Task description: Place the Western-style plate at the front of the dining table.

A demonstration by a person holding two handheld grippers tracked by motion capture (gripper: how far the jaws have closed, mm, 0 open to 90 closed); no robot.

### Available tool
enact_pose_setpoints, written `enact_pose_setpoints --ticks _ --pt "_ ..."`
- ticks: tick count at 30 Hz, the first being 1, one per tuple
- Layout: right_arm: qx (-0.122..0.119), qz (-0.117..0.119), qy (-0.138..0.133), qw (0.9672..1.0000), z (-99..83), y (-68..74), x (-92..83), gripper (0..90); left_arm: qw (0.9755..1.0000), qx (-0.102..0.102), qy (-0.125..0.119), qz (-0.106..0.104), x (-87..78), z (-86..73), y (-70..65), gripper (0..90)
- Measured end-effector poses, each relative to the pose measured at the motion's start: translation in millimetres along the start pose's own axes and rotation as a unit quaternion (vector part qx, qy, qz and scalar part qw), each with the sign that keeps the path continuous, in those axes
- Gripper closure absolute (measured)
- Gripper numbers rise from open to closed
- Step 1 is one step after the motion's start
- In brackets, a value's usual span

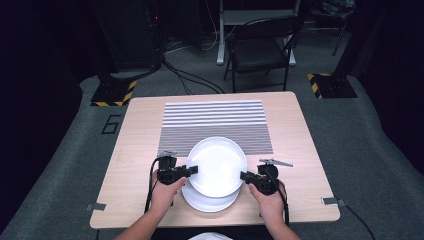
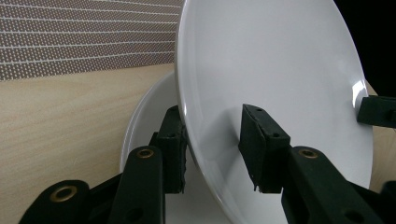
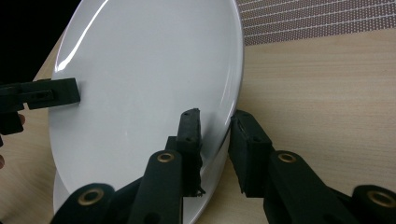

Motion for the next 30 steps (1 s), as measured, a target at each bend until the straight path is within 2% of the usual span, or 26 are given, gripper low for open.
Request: enact_pose_setpoints --ticks 7,9,10,19,20,21,30 --pt "0.005 0.005 -0.004 1.0000 3.4 1.7 -1.2 74.1 1.0000 -0.003 -0.005 -0.002 -1.3 4.0 -0.2 61.5" --pt "0.006 0.006 -0.006 0.9999 5.2 2.3 -1.1 74.2 1.0000 0.003 -0.005 -0.002 -1.9 5.7 1.2 61.5" --pt "0.007 0.006 -0.006 0.9999 5.9 2.9 -1.0 74.2 1.0000 -0.003 -0.008 -0.001 -1.8 6.8 0.9 61.5" --pt "0.004 0.008 -0.012 0.9999 13.4 6.6 0.8 73.9 0.9998 -0.003 -0.018 0.003 -3.8 16.3 2.2 61.1" --pt "0.003 0.008 -0.012 0.9999 14.2 6.8 0.7 73.9 0.9998 0.002 -0.018 0.003 -3.9 17.6 3.0 61.1" --pt "0.006 0.007 -0.012 0.9999 15.2 7.6 0.4 73.9 0.9998 -0.003 -0.019 0.003 -3.9 18.3 2.4 61.1" --pt "0.002 0.007 -0.019 0.9998 24.0 10.4 -0.4 73.7 0.9996 -0.004 -0.027 0.005 -3.7 27.8 3.1 60.7"
Point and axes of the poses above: each handheld gripper's, and its own axes: x roughly forward along the jaws, z roughly out of its top, y roughly to its left, the point moved 7 cm from there along x, roughly forward along the jaws, and after that the axes turned 3 degrees about z, right-handed, at the moved point
